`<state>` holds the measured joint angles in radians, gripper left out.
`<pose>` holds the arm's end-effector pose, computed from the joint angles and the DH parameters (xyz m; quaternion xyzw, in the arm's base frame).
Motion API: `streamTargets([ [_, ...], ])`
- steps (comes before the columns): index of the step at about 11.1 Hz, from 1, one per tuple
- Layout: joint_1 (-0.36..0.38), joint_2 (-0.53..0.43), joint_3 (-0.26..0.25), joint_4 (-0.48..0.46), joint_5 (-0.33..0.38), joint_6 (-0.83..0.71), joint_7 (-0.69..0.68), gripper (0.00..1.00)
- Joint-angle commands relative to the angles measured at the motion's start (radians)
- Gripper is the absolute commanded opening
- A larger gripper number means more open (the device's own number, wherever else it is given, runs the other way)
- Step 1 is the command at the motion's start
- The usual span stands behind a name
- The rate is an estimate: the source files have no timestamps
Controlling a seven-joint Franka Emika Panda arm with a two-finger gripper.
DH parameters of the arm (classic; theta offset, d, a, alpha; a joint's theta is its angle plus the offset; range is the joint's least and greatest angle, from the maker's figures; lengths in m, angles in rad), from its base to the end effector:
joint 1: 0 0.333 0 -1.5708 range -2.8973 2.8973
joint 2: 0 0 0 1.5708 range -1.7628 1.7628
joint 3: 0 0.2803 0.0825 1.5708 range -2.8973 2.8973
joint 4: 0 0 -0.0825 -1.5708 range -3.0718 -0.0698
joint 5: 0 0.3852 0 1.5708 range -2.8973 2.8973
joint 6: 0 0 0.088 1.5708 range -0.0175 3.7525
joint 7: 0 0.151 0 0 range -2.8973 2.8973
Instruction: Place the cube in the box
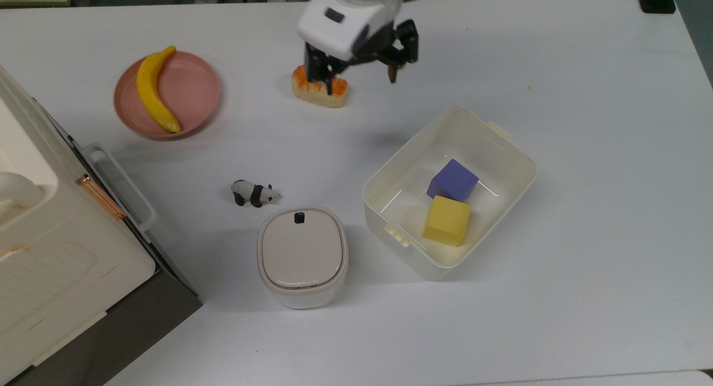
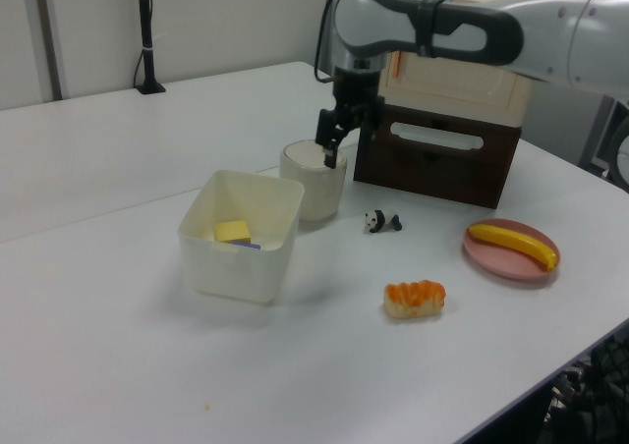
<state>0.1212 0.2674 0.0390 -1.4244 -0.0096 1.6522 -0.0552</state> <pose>0.6204 0.0966 0.4627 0.9940 0.1074 -0.0197 0.0006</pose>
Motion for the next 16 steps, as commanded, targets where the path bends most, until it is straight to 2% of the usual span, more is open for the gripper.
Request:
streamTargets([
  [1, -0.017, -0.059, 0.024, -0.1, -0.113, -0.012, 0.133, 1.0],
  [4, -0.038, -0.057, 0.004, -0.09, -0.118, -0.009, 0.06, 1.0],
  [7, -0.087, -0.043, 0.005, -0.064, -0.103, 0.031, 0.064, 1.0],
  [10, -0.087, -0.057, 0.005, -0.059, -0.101, 0.026, 0.127, 1.0],
  [16, -0.086, -0.054, 0.005, -0.048, -0.104, 0.021, 0.129, 1.0],
])
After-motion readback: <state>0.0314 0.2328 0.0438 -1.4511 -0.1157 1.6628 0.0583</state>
